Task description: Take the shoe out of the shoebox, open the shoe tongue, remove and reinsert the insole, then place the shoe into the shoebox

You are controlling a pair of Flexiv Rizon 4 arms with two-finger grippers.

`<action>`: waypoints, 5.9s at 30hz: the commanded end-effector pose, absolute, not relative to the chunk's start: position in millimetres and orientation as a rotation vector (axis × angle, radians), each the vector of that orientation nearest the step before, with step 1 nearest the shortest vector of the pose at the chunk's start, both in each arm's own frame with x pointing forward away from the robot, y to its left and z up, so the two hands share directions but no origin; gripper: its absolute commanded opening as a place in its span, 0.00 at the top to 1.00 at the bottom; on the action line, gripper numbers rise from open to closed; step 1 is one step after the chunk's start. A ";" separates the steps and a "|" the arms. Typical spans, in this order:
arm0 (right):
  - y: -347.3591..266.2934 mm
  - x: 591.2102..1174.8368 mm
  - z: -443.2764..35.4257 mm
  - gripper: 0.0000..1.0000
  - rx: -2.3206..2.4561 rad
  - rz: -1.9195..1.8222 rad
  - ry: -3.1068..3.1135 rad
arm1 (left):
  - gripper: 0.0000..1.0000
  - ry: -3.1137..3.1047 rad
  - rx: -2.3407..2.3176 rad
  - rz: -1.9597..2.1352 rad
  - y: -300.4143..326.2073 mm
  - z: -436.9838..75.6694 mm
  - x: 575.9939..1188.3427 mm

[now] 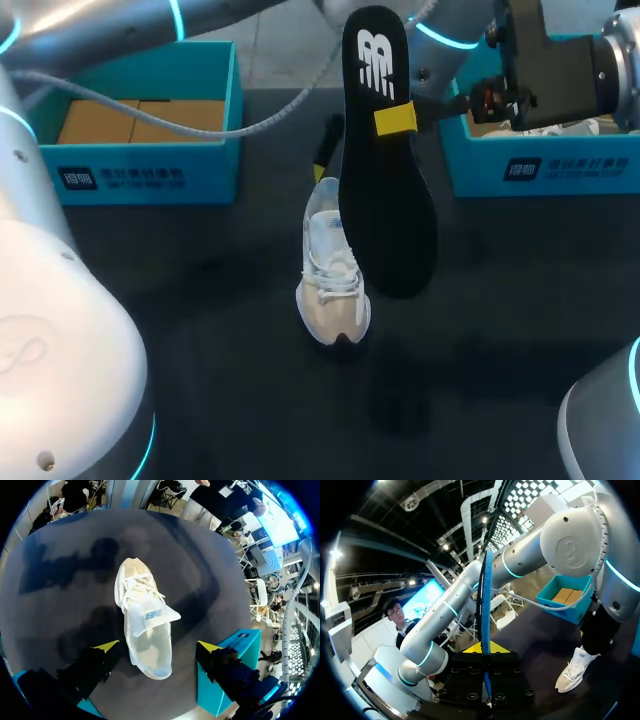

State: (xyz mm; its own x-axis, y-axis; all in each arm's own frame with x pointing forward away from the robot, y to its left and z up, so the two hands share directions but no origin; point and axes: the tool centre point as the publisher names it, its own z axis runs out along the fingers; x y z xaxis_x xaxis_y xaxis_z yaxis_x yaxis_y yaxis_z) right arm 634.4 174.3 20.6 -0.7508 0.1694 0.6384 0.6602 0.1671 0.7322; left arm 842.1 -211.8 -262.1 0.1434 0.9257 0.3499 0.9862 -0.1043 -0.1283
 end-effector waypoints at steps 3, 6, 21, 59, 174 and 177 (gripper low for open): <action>178.7 638.0 21.2 1.00 -0.785 -1.605 -2.042 | 0.00 -1.893 -2.150 -0.187 -205.3 -262.0 840.2; 178.7 638.0 21.2 1.00 -0.785 -1.605 -2.042 | 0.00 -1.893 -2.150 -0.187 -205.3 -262.0 840.2; 154.6 690.3 22.5 1.00 -0.868 -1.598 -1.914 | 0.00 -2.305 -2.073 0.296 -173.5 -238.1 852.3; 105.6 789.5 -68.9 1.00 -1.199 -1.417 -1.295 | 0.00 -2.584 -2.318 1.331 -135.8 -129.4 819.8; 119.9 769.6 -89.8 0.00 -1.251 -1.249 -1.291 | 1.00 -2.290 -2.563 2.353 -162.9 -89.1 800.0; 119.9 769.6 -89.8 0.00 -1.251 -1.249 -1.291 | 1.00 -2.307 -2.303 2.514 -162.5 -84.9 793.3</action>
